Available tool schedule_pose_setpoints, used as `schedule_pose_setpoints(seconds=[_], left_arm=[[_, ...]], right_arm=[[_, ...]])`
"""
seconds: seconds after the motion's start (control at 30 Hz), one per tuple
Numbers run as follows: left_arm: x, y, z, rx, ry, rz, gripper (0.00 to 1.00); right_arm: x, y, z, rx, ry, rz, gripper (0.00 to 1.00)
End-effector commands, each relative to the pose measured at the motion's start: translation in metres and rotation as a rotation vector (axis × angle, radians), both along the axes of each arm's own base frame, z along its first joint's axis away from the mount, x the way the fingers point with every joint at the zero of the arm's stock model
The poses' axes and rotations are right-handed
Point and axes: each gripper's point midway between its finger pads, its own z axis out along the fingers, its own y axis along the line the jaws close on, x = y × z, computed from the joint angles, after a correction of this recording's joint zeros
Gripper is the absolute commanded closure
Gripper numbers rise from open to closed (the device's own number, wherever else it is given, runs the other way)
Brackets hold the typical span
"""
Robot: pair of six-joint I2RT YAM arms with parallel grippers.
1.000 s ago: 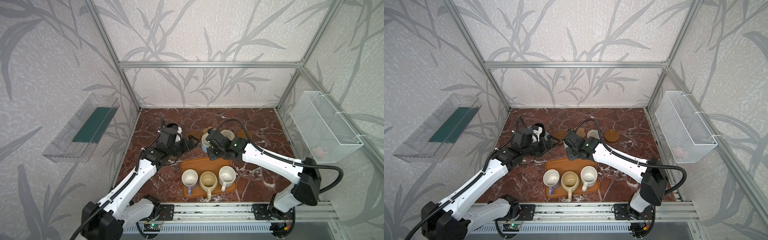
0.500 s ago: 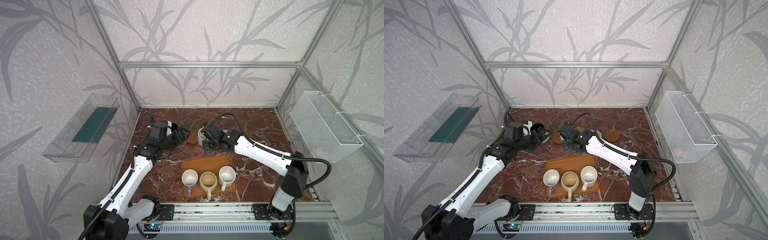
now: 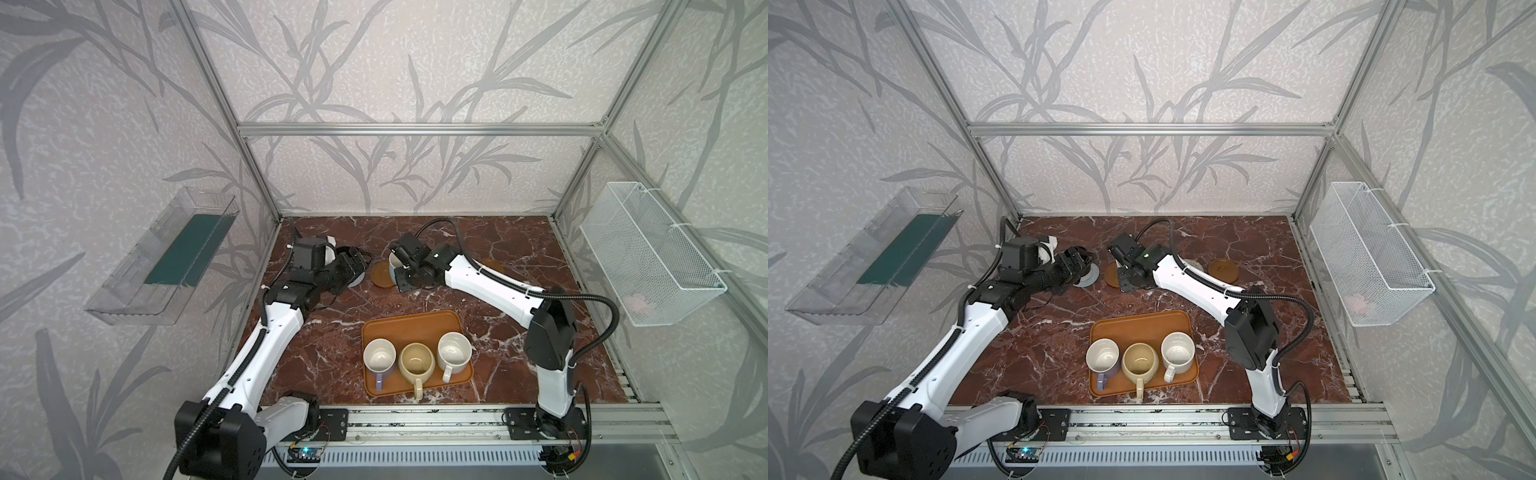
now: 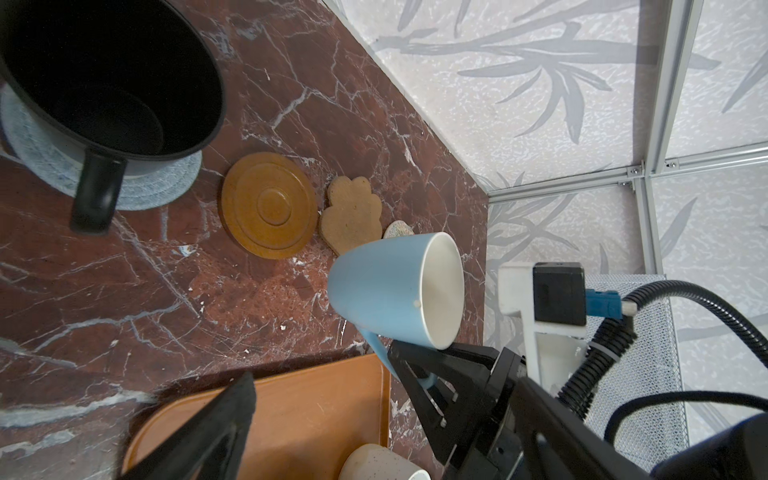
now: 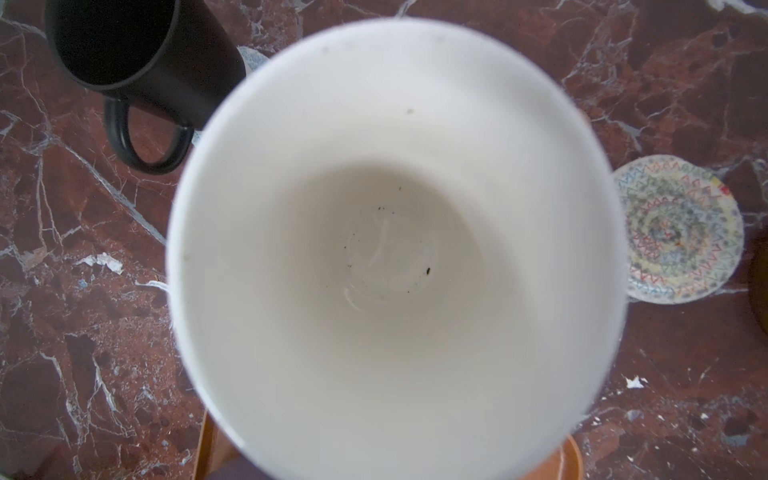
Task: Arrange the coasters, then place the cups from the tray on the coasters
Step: 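Lift the light-blue mug with the right gripper and carry it toward the wooden coaster, then lower the light-blue mug onto the round wooden coaster beside the black mug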
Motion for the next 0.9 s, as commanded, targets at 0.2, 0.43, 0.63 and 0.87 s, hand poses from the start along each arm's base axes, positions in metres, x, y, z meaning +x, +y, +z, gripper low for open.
schedule_pose_setpoints(seconds=[0.2, 0.43, 0.63, 0.87], left_arm=[[0.009, 0.010, 0.003, 0.042, -0.005, 0.005, 0.01], [0.015, 0.024, -0.003, 0.066, 0.006, 0.056, 0.02], [0.021, 0.034, -0.005, 0.073, 0.015, 0.072, 0.01], [0.025, 0.042, -0.015, 0.117, 0.028, 0.096, 0.01]], right_arm=[[0.026, 0.028, 0.014, 0.026, 0.003, -0.016, 1.00], [0.041, 0.042, 0.007, 0.002, 0.009, -0.020, 1.00], [0.052, 0.052, -0.005, -0.007, 0.018, -0.033, 1.00], [0.060, 0.048, -0.022, -0.058, 0.009, -0.061, 1.00]])
